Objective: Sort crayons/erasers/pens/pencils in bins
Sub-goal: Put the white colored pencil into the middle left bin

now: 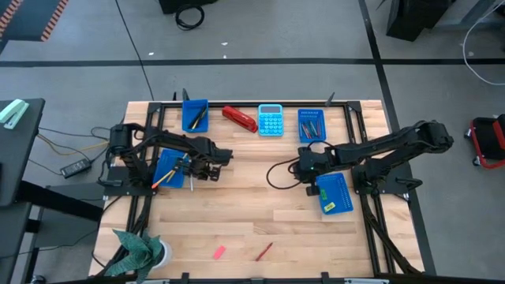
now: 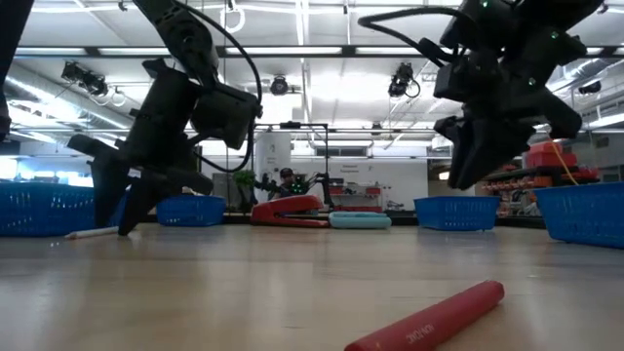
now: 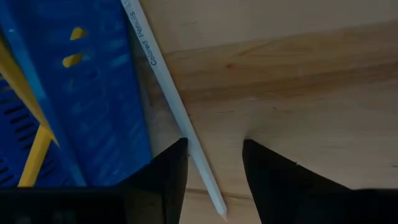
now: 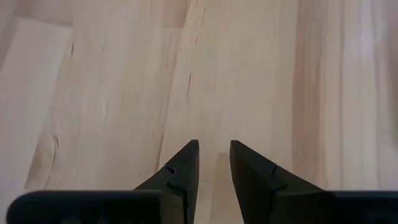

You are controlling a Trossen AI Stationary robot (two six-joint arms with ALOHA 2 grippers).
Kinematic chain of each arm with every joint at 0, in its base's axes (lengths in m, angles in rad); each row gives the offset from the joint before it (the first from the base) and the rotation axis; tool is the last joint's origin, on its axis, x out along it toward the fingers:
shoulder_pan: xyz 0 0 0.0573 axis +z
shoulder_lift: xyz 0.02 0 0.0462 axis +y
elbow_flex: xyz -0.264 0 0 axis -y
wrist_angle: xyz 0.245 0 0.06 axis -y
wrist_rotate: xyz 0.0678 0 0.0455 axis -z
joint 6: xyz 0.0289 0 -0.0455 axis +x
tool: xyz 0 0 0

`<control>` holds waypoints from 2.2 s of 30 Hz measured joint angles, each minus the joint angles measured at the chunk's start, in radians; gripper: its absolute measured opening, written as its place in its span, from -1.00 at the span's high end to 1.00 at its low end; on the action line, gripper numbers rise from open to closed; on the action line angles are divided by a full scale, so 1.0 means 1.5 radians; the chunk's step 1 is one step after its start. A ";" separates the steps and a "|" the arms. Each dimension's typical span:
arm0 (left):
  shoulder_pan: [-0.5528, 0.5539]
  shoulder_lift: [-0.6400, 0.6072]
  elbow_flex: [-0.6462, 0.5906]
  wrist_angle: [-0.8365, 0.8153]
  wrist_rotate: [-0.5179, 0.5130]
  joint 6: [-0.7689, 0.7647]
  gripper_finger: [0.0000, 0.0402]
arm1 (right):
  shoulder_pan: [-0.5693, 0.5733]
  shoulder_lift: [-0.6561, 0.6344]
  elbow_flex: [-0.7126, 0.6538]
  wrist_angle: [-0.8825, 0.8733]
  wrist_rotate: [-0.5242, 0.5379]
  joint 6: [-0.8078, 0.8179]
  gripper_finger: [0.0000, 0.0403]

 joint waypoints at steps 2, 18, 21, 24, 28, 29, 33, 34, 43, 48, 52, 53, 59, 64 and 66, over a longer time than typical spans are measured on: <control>0.003 0.000 -0.001 0.000 0.000 0.003 0.18 | 0.000 0.000 -0.006 0.000 0.000 0.000 0.52; 0.029 0.002 -0.005 -0.011 -0.023 0.022 0.27 | 0.000 0.000 -0.009 0.000 -0.002 -0.002 0.52; 0.037 0.001 -0.017 -0.001 -0.020 0.022 0.27 | 0.000 0.000 -0.009 0.000 -0.002 -0.002 0.52; 0.039 -0.001 -0.027 0.018 -0.015 0.026 0.29 | 0.000 0.000 -0.009 0.000 -0.002 -0.002 0.52; 0.038 -0.001 -0.028 0.027 -0.014 0.039 0.34 | 0.000 0.000 -0.009 0.000 -0.003 -0.002 0.52; 0.038 -0.001 -0.028 0.028 -0.014 0.041 0.36 | 0.000 0.000 -0.009 0.000 -0.002 -0.002 0.52; 0.038 0.000 -0.028 0.031 -0.012 0.050 0.45 | 0.000 0.000 -0.009 0.000 -0.003 -0.002 0.52; 0.038 0.000 -0.028 0.032 -0.012 0.056 0.47 | 0.000 0.000 -0.009 0.000 -0.002 -0.002 0.52; 0.027 0.000 -0.027 0.036 -0.016 0.121 0.77 | 0.000 0.000 -0.009 0.000 -0.003 -0.012 0.52; 0.015 0.003 -0.012 0.028 -0.024 0.169 0.84 | 0.000 0.000 -0.009 0.000 -0.003 -0.012 0.52; 0.006 0.006 0.015 0.014 -0.045 0.200 0.84 | 0.000 0.000 -0.009 0.000 -0.003 -0.013 0.52; 0.004 0.006 0.021 0.018 -0.054 0.204 0.84 | 0.000 0.000 -0.009 0.000 -0.003 -0.013 0.52; -0.007 0.005 0.043 0.018 -0.062 0.241 0.95 | 0.000 0.000 -0.009 0.000 -0.003 -0.013 0.52; -0.012 0.004 0.057 0.012 -0.073 0.258 0.95 | 0.000 0.000 -0.009 0.000 -0.003 -0.011 0.52; -0.012 0.004 0.063 0.011 -0.078 0.258 0.93 | 0.000 0.000 -0.009 0.000 -0.003 -0.007 0.52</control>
